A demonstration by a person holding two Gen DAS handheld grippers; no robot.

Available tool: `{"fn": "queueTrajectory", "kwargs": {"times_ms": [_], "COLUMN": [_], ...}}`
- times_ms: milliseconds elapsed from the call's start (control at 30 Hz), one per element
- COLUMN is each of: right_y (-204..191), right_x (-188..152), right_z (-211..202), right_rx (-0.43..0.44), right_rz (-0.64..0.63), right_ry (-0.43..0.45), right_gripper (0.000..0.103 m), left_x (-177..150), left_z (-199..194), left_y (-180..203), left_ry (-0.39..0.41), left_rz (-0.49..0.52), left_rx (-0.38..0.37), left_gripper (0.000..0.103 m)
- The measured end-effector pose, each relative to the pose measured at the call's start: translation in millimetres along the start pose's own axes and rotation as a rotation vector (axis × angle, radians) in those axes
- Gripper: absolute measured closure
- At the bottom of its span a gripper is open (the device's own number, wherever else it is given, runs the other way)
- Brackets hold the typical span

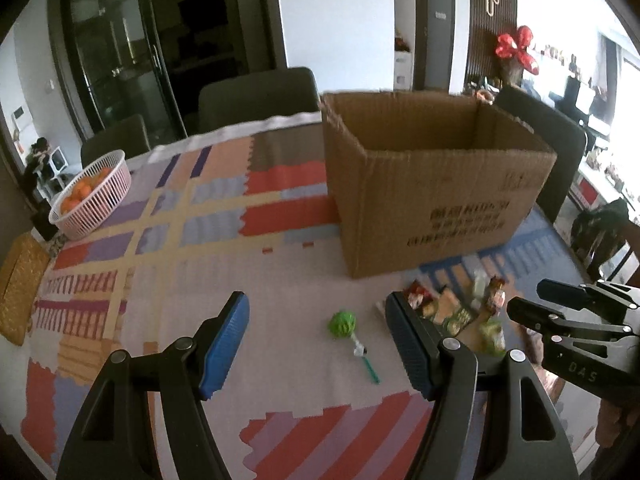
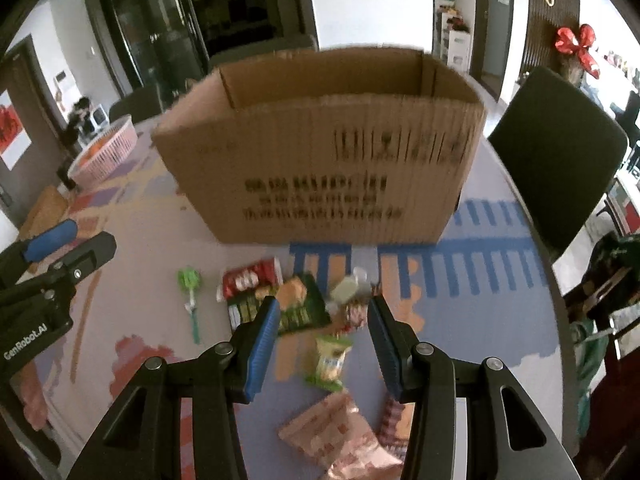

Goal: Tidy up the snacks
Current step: 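Move both open tools back from the box to the remaining snacks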

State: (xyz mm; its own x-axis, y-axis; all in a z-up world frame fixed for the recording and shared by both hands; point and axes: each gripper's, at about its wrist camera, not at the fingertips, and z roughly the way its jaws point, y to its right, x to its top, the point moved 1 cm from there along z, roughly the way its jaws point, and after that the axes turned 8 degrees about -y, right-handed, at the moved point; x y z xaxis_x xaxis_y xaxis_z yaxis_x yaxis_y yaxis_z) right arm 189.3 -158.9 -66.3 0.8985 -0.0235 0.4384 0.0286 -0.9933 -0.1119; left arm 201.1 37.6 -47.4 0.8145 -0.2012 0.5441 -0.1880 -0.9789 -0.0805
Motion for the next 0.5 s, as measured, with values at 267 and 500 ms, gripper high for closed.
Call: {"fn": "queueTrajectory", "kwargs": {"times_ms": [267, 500], "right_y": [0, -1], "right_x": [-23, -36], "right_z": [20, 34], "right_rx": [-0.022, -0.021], "right_rz": [0.005, 0.014], "right_ry": [-0.061, -0.109], "right_gripper": [0.056, 0.056], "left_x": [-17, -24], "left_z": [23, 51], "left_y": [0, 3], "left_ry": [-0.053, -0.118], "left_rz": [0.023, 0.026], "left_rx": [-0.008, -0.032], "left_gripper": [0.033, 0.034]}}
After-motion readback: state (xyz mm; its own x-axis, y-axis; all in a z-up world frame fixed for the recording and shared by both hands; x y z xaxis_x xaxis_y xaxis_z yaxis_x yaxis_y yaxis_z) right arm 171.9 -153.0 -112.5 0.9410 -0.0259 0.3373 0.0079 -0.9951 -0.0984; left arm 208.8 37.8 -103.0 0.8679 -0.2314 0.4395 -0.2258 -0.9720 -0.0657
